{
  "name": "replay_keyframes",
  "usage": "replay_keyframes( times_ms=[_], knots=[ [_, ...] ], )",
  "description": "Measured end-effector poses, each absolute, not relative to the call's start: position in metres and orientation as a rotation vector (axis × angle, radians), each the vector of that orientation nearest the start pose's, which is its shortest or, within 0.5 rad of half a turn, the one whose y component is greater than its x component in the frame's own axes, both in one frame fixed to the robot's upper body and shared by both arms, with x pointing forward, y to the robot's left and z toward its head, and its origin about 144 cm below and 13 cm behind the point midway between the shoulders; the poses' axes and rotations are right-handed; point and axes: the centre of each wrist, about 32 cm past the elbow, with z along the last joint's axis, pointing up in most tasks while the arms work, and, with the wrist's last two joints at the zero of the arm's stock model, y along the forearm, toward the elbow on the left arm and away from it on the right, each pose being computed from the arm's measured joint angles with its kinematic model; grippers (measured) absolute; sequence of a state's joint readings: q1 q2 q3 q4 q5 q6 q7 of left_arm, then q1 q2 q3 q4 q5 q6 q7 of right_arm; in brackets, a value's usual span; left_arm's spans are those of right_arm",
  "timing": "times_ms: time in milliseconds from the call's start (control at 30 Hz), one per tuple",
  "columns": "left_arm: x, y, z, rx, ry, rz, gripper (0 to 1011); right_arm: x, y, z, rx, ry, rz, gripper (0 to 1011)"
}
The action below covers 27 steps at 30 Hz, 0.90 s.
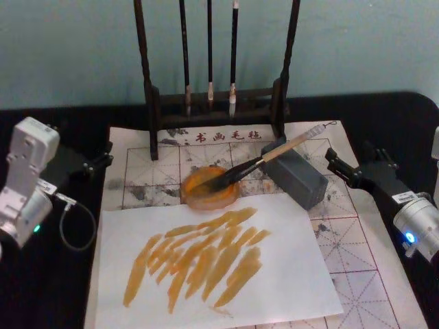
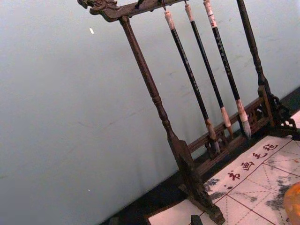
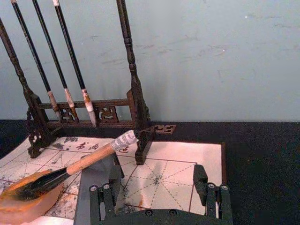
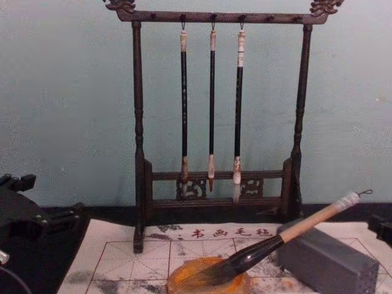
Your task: Pick up the brush from the inkstone, write on the paper, then place the brush back to its original position.
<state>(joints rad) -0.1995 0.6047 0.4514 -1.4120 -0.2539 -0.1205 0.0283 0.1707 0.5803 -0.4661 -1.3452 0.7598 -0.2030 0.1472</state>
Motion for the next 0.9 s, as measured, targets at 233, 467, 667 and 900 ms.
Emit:
replay_keyframes(
  times_ms=[233,467,667,900],
  knots=[
    [0.4886,0.3097,1.1398,0.304,-0.285,1.248,1001,0.4773,-0.3109,1.1095,0.037,0.159,-1.196,1002],
    [0.4886,0.3097,1.1398,0.304,-0.285,1.248,1001,0.4772,-0.3108,1.1096,0.037,0.160,-1.195,1003],
    [0.4886,0.3097,1.1398,0.304,-0.285,1.248,1001,0.4771,-0.3106,1.1097,0.036,0.161,-1.194,1003],
    [0.4886,0.3097,1.1398,0.304,-0.285,1.248,1001,0.4771,-0.3107,1.1098,0.036,0.161,-1.193,1002]
  ],
)
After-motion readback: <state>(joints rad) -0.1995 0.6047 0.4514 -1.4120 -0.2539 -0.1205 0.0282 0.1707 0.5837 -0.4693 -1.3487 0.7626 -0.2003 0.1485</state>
